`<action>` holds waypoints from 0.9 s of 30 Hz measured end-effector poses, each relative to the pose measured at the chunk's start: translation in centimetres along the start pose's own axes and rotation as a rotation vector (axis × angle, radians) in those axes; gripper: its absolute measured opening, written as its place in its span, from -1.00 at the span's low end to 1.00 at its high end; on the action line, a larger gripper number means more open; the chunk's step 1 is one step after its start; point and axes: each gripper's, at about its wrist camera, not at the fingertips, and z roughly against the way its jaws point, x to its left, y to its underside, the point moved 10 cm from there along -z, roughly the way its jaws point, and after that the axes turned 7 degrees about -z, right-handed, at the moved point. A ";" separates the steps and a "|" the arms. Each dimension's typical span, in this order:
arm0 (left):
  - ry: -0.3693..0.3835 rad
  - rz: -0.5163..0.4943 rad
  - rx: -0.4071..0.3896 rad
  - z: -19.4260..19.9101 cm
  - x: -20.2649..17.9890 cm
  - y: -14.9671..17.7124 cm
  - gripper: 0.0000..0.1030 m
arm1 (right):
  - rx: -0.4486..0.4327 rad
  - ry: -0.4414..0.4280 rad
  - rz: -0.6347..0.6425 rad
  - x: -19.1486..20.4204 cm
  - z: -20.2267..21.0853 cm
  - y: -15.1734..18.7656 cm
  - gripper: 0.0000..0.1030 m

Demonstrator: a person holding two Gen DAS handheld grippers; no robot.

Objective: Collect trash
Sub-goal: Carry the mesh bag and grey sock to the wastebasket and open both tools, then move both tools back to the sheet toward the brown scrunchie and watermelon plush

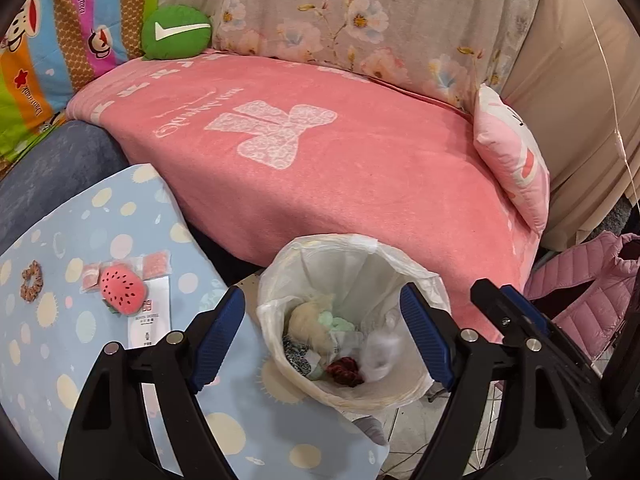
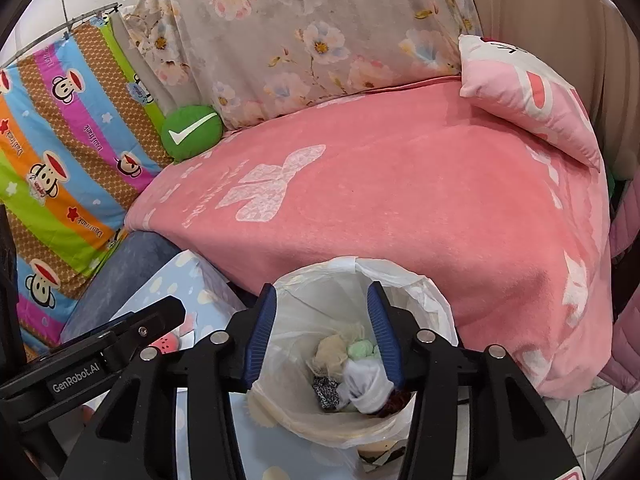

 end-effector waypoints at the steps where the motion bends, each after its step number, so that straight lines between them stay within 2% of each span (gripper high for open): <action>1: -0.003 0.005 0.003 0.0 0.3 0.1 0.47 | 0.002 -0.004 0.003 0.2 0.0 0.1 -0.06; 5: -0.014 0.029 0.008 0.1 1.5 0.7 0.47 | 0.009 -0.011 0.008 1.0 -0.1 0.6 0.08; 21: -0.057 0.125 0.018 1.4 6.8 2.7 0.50 | 0.054 -0.043 0.072 5.2 -0.6 3.1 0.10; 27: -0.074 0.169 0.018 2.2 9.6 3.7 0.51 | 0.072 -0.055 0.104 7.4 -1.0 4.3 0.18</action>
